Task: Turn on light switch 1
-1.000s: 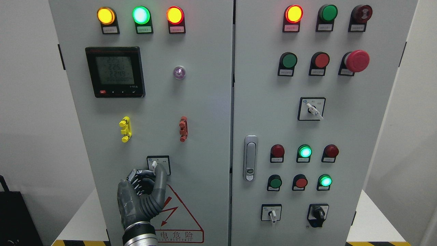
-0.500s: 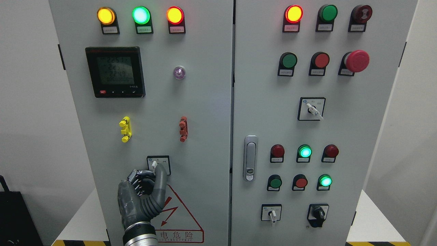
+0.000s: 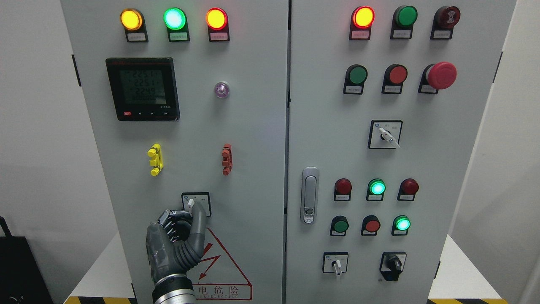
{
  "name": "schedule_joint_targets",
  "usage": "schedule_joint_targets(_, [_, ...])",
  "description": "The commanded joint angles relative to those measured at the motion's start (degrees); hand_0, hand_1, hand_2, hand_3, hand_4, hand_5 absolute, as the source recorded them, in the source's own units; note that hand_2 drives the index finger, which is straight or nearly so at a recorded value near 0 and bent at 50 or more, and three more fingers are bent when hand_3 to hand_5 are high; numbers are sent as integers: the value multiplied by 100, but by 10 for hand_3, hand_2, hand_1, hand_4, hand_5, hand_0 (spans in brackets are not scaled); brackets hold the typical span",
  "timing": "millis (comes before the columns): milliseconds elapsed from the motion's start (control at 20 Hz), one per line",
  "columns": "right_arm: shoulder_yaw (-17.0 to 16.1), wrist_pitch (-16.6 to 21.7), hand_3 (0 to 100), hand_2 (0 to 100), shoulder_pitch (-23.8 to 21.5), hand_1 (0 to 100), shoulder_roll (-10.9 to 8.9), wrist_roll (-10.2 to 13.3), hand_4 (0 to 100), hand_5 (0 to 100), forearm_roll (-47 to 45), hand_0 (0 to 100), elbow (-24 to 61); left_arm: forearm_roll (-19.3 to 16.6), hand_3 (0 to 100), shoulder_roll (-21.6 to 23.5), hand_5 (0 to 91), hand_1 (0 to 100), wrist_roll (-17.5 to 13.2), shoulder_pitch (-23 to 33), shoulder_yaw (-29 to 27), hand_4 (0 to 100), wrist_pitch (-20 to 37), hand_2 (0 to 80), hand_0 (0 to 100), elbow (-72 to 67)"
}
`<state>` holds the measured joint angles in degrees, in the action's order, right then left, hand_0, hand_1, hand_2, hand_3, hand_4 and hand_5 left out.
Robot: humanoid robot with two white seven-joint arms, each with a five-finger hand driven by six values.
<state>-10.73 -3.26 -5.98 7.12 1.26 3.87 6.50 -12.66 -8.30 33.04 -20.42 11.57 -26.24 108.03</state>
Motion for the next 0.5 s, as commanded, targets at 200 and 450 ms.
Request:
schedule_joint_targets(200, [1, -8, 0, 0, 0, 0, 0, -3, 0, 0, 0, 0, 0, 1, 877, -14, 700, 477, -26, -15, 21, 849, 13, 609, 685, -2])
schedule_joint_targets(450, [1, 0, 0, 0, 0, 0, 0, -3, 0, 0, 0, 0, 0, 9, 878, -14, 703, 443, -26, -15, 21, 850, 22, 610, 704, -2])
